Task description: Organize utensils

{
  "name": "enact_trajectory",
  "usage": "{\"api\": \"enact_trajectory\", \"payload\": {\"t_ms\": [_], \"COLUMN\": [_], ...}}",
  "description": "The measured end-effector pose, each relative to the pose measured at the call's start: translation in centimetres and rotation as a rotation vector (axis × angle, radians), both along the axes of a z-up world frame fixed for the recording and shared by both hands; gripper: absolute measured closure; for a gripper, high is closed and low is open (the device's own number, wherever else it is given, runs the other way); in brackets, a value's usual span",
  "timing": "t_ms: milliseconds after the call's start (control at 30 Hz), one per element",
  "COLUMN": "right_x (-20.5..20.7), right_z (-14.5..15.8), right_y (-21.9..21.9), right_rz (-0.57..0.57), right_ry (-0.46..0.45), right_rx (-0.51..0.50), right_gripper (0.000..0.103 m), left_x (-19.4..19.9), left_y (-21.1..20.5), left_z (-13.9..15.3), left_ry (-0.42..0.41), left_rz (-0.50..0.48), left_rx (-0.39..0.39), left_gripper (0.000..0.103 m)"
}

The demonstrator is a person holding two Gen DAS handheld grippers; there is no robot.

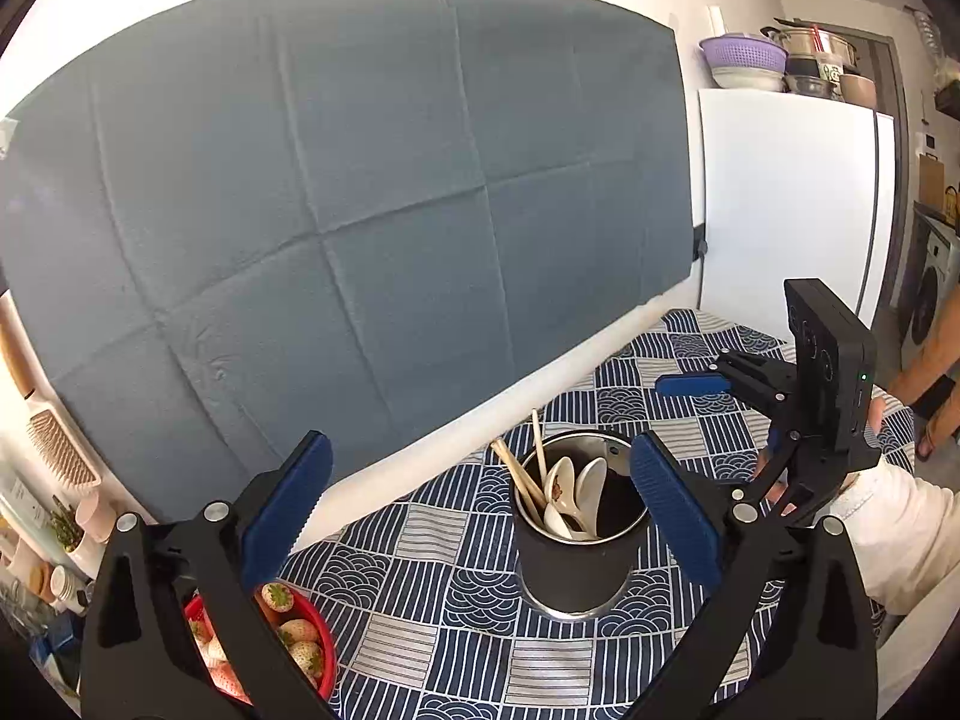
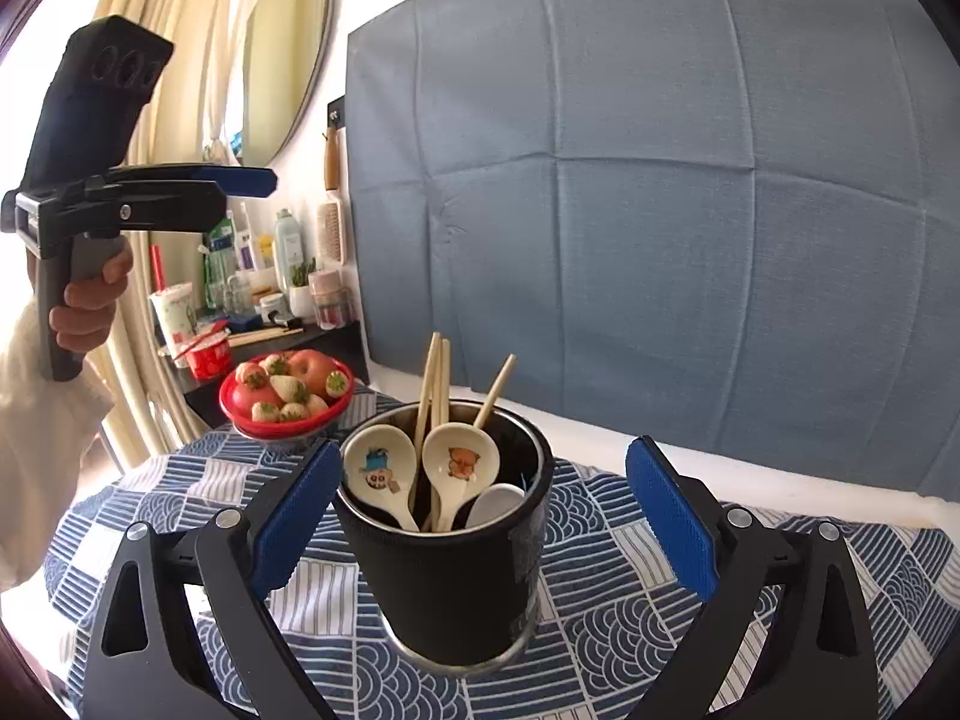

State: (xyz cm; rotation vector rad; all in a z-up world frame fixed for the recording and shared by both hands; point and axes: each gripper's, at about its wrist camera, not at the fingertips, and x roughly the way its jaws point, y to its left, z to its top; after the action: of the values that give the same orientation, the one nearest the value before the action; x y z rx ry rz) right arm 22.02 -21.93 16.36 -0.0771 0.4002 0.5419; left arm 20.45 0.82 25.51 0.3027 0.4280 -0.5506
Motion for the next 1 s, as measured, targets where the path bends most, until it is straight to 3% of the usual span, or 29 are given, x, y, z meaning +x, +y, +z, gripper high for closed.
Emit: {"api": "enact_trajectory", "payload": {"t_ms": [300,433,633,767,1000], "right_x": [-1.9,-3.4,-5.4,-8.0,-12.1], "right_z": [-0.6,-1.2,-3.7,-5.4,-8.0], "right_y": [-2.0,-2.9,-3.7,-3.6,-3.0], "right_rz": [-0.049,-0.126,-0.173,-0.217,-0.294], "right_ry": [0.098,0.123,0.251,0.239,0.167], "right_rx": [0.116,0.142,0.160,0.105,0.055], "right_gripper": [0.010,0.008,0.008,0.008,0.008], "left_x": [-4.5,-7.6,-10.8,-11.9,-13.1], "left_y": [0.8,1.0,0.0,-1.1,-1.2], "left_z": [-4.9,-6.9,-10.1,-13.1,-16.7], "left_ry": [0.012,-0.025,-0.046,-0.021,0.042], "left_rz": [0.115,0.160,0.242,0.319,0.358], "left_rx": [-0.016,-0.059,-0.100,-0.135,-0.229], "left_gripper": [0.006,0.006,0.006,0.006,0.006]}}
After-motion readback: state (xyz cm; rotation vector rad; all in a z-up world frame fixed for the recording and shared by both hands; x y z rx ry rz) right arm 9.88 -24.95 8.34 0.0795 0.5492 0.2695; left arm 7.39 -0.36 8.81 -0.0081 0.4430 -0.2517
